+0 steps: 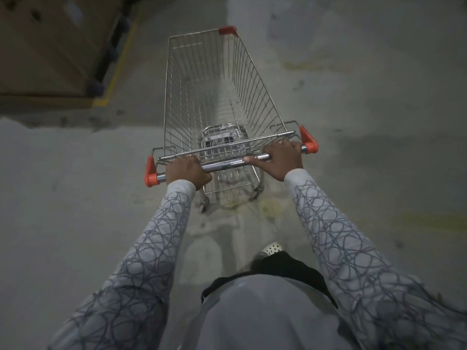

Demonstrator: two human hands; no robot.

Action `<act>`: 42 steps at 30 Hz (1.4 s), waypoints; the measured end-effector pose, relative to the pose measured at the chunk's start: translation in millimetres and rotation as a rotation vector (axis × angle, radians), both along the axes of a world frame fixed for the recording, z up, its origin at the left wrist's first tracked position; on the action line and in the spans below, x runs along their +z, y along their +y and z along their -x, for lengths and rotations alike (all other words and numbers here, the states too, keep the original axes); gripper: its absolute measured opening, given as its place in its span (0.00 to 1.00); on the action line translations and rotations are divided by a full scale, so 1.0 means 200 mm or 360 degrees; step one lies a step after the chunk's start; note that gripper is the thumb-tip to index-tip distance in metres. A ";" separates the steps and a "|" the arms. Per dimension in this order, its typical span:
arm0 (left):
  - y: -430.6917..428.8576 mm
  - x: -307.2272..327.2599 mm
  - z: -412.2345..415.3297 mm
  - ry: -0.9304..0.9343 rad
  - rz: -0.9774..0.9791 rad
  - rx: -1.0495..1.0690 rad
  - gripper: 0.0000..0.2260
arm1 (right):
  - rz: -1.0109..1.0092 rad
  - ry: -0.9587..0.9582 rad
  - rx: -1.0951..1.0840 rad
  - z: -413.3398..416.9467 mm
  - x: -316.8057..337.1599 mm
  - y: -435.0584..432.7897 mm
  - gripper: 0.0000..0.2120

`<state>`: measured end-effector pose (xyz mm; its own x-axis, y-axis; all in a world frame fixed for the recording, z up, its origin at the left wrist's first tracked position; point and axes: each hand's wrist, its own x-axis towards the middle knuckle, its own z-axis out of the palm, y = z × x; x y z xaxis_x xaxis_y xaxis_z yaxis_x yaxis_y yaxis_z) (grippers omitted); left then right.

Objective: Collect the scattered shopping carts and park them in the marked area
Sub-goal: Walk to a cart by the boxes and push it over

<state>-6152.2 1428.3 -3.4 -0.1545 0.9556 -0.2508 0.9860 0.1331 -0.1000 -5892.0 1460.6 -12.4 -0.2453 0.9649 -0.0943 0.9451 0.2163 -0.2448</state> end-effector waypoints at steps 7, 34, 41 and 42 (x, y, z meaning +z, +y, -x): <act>0.49 -0.03 -0.20 0.0046 0.0011 -0.0143 0.17 | 0.0118 -0.0118 -0.0108 -0.22 0.06 0.38 0.36; 2.75 -0.02 -0.47 -0.0030 0.0001 -0.0584 0.18 | 0.0118 -0.0105 -0.0552 -0.45 0.05 2.32 0.41; 3.31 -0.01 -0.56 -0.0046 0.0009 -0.0642 0.15 | 0.0092 -0.0090 -0.0639 -0.53 0.03 2.81 0.42; 3.40 -0.01 -0.58 -0.0038 -0.0001 -0.0656 0.15 | 0.0083 -0.0086 -0.0650 -0.54 0.04 2.88 0.40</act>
<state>-6035.7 2108.3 -5.9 0.2473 0.9364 -0.2491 0.9588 -0.2737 -0.0767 -5783.8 2037.5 -5.3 0.1633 0.9754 -0.1481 0.9625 -0.1905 -0.1933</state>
